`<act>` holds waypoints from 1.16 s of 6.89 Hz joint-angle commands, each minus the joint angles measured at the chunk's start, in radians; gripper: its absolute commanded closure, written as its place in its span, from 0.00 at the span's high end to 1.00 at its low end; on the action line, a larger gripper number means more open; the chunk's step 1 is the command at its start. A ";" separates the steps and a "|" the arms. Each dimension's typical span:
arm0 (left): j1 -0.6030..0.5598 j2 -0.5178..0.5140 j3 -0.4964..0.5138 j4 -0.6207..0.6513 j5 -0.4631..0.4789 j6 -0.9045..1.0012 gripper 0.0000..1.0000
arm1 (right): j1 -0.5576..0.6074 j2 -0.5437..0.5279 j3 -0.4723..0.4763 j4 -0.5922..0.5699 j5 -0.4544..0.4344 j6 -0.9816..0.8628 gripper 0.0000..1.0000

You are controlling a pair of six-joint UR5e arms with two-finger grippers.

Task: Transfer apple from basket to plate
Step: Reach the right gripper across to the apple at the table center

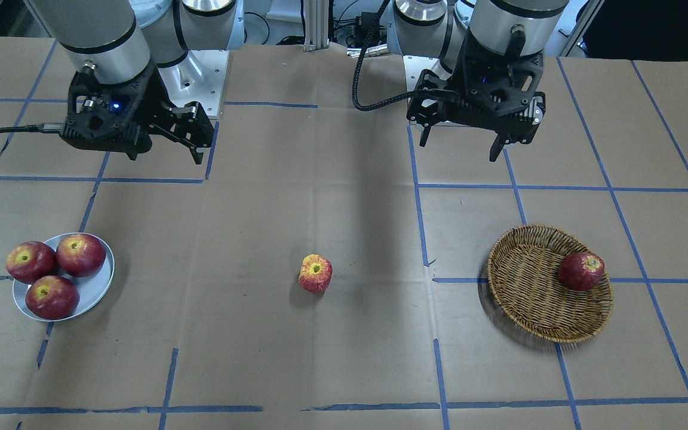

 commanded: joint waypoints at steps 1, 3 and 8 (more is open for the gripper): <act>0.015 0.010 0.000 0.000 -0.005 0.000 0.99 | 0.124 0.078 -0.003 -0.115 -0.001 0.126 1.00; 0.013 -0.003 -0.002 0.000 -0.013 -0.007 0.99 | 0.199 0.160 -0.003 -0.222 -0.001 0.237 1.00; 0.015 0.018 -0.012 -0.006 -0.002 -0.001 0.99 | 0.284 0.376 0.011 -0.470 -0.003 0.316 1.00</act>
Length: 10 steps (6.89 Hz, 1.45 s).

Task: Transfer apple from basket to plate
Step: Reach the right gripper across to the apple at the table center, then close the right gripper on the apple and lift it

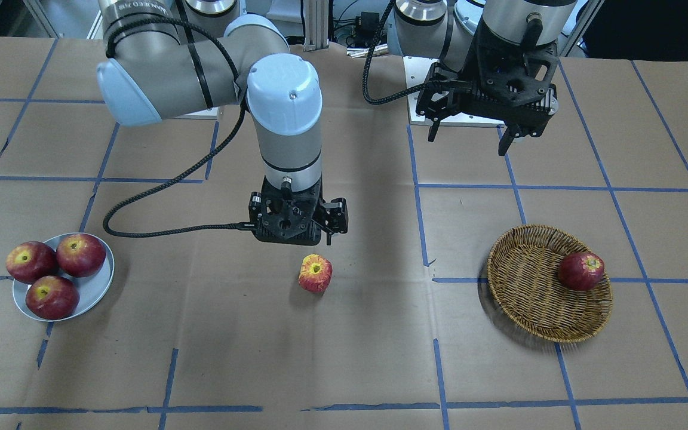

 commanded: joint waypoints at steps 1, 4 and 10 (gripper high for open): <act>0.000 0.002 0.000 -0.001 0.002 0.000 0.99 | 0.004 0.071 0.015 -0.075 0.001 -0.001 1.00; 0.000 0.000 0.000 -0.001 0.002 0.002 0.99 | 0.028 0.152 0.024 -0.125 -0.033 -0.009 1.00; 0.002 0.002 -0.010 -0.009 0.003 0.002 0.99 | 0.042 0.200 0.053 -0.203 -0.051 -0.016 0.66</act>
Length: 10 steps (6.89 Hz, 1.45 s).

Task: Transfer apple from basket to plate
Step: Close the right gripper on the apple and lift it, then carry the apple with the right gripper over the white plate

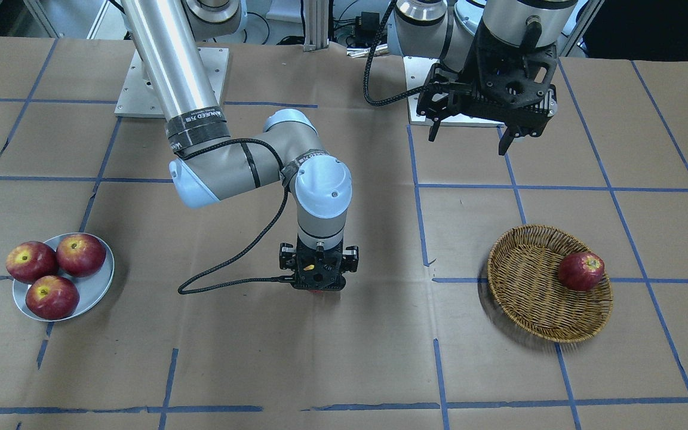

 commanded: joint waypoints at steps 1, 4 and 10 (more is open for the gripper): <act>0.000 0.001 -0.004 -0.001 0.001 0.000 0.99 | -0.005 -0.002 -0.006 -0.006 -0.044 -0.005 0.57; 0.000 0.001 -0.004 0.000 0.001 0.000 0.99 | -0.016 -0.075 -0.034 0.017 -0.047 -0.005 0.54; 0.000 0.001 -0.005 -0.001 0.001 0.000 0.99 | -0.495 -0.436 0.080 0.342 -0.032 -0.574 0.53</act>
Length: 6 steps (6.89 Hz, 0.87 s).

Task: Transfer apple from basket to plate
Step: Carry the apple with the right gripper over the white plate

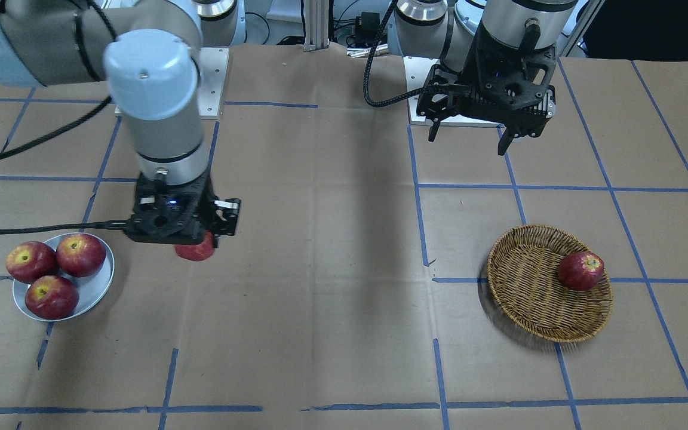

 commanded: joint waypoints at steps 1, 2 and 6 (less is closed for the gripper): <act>0.000 -0.001 0.000 0.000 0.000 0.000 0.99 | -0.277 -0.080 0.101 0.009 0.011 -0.316 0.53; -0.002 -0.001 0.000 0.000 0.000 0.000 0.99 | -0.380 -0.085 0.106 0.011 0.046 -0.416 0.52; -0.002 0.000 -0.003 -0.001 0.000 0.000 0.99 | -0.528 0.013 0.206 -0.180 0.108 -0.594 0.52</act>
